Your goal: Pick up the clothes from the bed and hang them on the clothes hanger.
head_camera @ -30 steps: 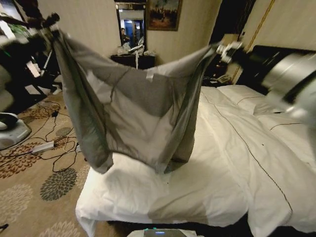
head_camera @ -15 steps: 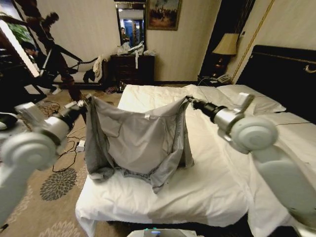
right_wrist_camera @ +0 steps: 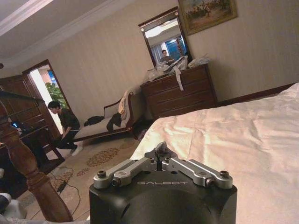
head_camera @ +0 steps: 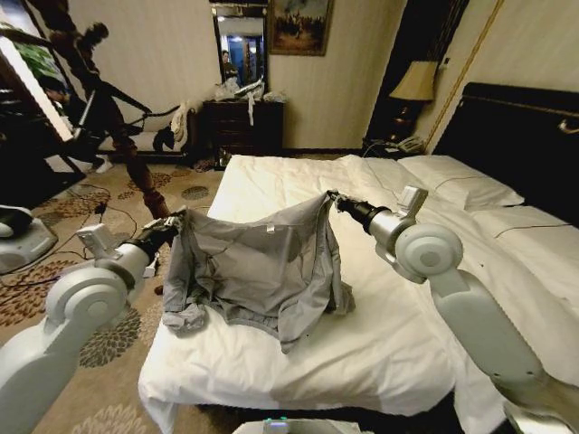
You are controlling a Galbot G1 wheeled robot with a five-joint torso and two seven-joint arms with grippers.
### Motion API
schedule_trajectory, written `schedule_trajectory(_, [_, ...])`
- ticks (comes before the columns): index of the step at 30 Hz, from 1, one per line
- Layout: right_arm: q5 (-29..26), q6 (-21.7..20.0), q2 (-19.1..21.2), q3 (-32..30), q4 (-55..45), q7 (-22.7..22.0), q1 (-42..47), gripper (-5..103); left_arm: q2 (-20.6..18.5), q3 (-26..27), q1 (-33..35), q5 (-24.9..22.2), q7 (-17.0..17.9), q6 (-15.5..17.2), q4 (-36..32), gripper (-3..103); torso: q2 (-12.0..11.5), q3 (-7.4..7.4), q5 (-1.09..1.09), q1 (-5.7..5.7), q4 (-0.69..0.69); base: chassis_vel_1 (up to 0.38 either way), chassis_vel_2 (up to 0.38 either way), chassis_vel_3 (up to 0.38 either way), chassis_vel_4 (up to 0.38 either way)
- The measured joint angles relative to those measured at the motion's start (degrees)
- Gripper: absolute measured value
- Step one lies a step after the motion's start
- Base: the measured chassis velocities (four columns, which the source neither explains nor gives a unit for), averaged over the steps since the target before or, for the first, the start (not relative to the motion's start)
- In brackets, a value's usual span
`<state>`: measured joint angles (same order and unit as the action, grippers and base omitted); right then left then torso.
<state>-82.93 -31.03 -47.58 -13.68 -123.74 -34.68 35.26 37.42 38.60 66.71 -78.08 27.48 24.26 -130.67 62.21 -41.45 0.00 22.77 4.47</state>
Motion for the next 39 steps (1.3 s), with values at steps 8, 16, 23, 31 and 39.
schedule_trajectory(8, [-0.1, 0.0, -0.4, -0.4, 0.3, -0.5, 0.0, 0, 0.7, 1.4, -0.1, -11.9, 4.4, 4.5, -2.3, 54, 0.0, 0.00, -0.01, 0.00, -0.02, 0.000, 0.000, 0.000, 0.000])
schedule_trajectory(16, [0.9, 0.0, 0.1, -0.6, -0.4, -0.5, 1.9, 0, -0.1, 1.3, -1.7, -18.8, 21.8, 14.5, -3.9, 81, 0.0, 0.00, 0.00, 0.00, -0.01, 0.000, 0.000, 0.000, 0.000])
schedule_trajectory(23, [1.0, 0.1, 0.4, -0.9, -1.1, -0.6, 2.5, 0, -3.4, 0.9, 1.0, 5.0, 17.2, 18.0, -3.0, 99, 0.0, 0.00, -0.01, -0.01, -0.02, 0.000, 0.000, 0.000, 0.000])
schedule_trajectory(31, [1.2, 0.3, 0.8, -1.4, -1.7, -0.7, 3.7, 0, -3.1, 3.9, 0.9, 6.7, 14.2, 12.5, -3.6, 100, 0.0, 0.00, -0.01, -0.01, -0.02, 0.000, 0.000, 0.000, 0.000])
schedule_trajectory(39, [1.5, 0.4, 1.2, -1.9, -2.6, -0.8, 4.8, 0, -6.1, 4.8, -6.2, 6.4, 14.3, 8.2, -1.5, 100, 0.0, 0.00, 0.00, 0.00, 0.00, 0.000, 0.000, 0.000, 0.000])
